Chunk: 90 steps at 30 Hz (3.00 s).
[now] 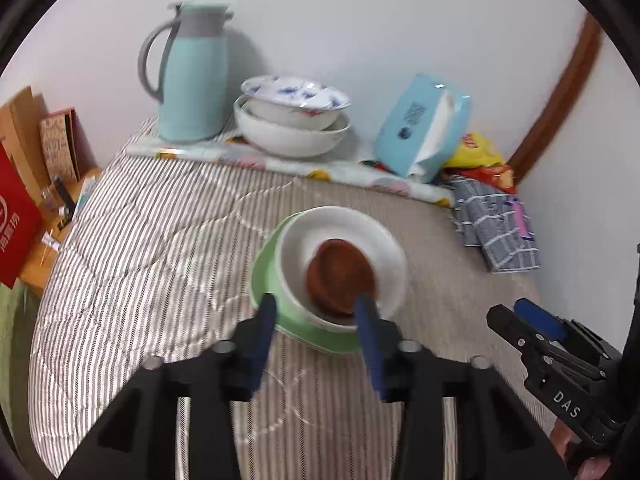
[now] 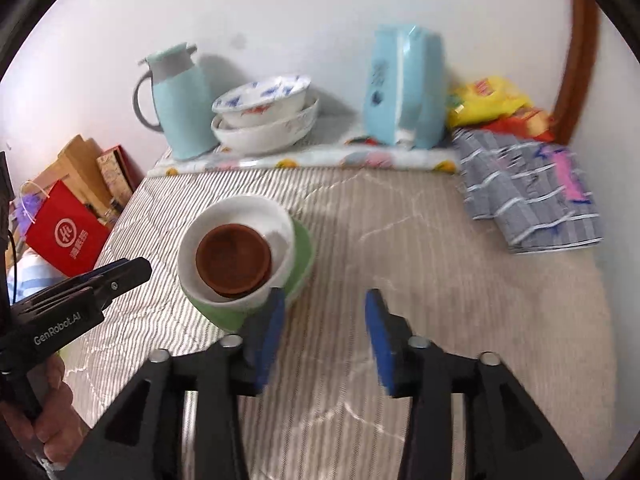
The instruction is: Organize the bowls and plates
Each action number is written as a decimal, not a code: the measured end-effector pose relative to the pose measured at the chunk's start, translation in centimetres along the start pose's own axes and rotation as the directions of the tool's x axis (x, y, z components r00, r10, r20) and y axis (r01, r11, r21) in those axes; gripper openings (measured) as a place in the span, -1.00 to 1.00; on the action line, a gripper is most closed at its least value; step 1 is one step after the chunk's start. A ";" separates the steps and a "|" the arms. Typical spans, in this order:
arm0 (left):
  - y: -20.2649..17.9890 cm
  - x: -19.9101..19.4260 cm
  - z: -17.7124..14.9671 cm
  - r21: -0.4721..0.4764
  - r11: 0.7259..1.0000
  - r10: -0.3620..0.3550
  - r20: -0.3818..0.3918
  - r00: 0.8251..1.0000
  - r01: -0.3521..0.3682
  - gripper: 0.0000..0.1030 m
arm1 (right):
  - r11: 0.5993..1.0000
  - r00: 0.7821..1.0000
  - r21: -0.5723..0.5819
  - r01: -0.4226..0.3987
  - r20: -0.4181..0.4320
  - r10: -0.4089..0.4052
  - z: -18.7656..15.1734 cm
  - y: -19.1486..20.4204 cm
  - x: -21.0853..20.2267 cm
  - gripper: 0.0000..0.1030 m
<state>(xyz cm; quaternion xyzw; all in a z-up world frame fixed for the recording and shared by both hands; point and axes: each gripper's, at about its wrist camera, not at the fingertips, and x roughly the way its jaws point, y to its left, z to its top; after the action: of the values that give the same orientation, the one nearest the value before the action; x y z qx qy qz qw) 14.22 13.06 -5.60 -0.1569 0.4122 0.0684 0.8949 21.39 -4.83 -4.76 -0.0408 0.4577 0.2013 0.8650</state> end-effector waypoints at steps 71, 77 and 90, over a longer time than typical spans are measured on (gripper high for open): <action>-9.6 -13.5 -11.1 0.129 0.988 0.056 0.220 0.974 -0.086 0.70 | 0.983 0.959 0.115 0.145 0.229 -0.168 -13.0 -5.5 -18.2 0.98; -9.6 -13.6 -11.2 0.130 0.988 0.055 0.219 0.974 -0.085 0.70 | 0.983 0.958 0.115 0.143 0.232 -0.167 -13.1 -5.4 -18.4 0.98; -9.7 -13.6 -11.4 0.132 0.987 0.061 0.222 0.973 -0.092 0.70 | 0.983 0.958 0.114 0.142 0.236 -0.165 -13.2 -5.4 -18.5 0.98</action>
<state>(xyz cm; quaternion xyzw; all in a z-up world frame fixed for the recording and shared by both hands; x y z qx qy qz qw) -0.35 0.15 0.00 -0.0689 0.3213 0.0901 0.9402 4.00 -18.86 1.98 -0.0097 0.3521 0.1149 0.9288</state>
